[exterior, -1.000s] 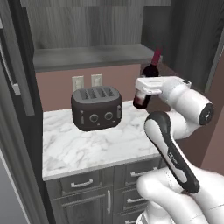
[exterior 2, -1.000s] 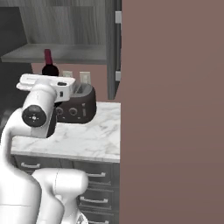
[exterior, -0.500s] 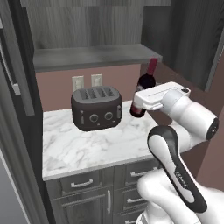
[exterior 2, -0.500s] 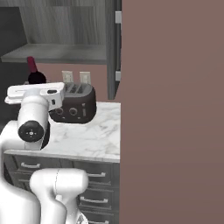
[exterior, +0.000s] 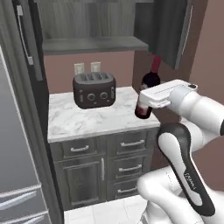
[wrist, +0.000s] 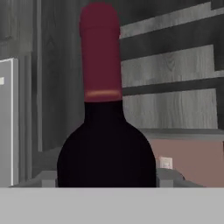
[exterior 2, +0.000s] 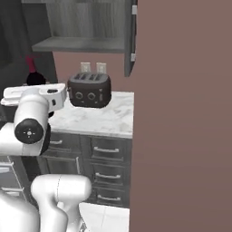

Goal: Open the cabinet directly in front. Then move the wine and the cup to the dining counter with the jar on it.

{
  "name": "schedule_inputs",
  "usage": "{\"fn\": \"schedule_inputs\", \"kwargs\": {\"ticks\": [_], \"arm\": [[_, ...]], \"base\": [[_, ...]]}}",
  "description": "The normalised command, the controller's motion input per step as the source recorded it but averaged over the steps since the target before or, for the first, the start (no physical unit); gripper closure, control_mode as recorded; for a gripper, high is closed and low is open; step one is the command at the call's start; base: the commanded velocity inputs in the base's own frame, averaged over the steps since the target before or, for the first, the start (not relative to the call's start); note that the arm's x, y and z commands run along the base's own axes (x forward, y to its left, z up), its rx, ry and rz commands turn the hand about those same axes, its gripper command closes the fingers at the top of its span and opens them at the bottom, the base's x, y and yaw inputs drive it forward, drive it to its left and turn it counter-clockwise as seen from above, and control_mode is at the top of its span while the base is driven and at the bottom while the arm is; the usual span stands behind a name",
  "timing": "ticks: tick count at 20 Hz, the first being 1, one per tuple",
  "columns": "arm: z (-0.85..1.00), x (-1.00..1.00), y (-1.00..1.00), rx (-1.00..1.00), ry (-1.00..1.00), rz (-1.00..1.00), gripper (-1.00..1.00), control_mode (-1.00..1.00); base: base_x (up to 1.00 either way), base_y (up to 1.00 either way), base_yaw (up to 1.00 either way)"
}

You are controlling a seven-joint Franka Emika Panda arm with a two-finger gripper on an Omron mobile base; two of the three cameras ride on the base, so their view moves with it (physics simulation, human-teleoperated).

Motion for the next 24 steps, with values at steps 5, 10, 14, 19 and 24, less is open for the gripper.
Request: {"fn": "schedule_inputs", "kwargs": {"ticks": [5, 10, 14, 19, 24], "arm": [[0.00, 0.00, 0.00, 0.00, 0.00, 0.00, 1.00, 1.00], [0.00, 0.00, 0.00, 0.00, 0.00, 0.00, 1.00, 1.00], [0.00, 0.00, 0.00, 0.00, 0.00, 0.00, 1.00, 1.00], [0.00, 0.00, 0.00, 0.00, 0.00, 0.00, 1.00, 1.00], [0.00, 0.00, 0.00, 0.00, 0.00, 0.00, 1.00, 1.00]], "base": [[-0.86, 0.00, 0.58], [-0.16, 0.00, 0.95], [-0.06, 0.00, 0.97], [-0.06, 0.00, 0.98], [-0.09, 0.00, 0.97]]}}
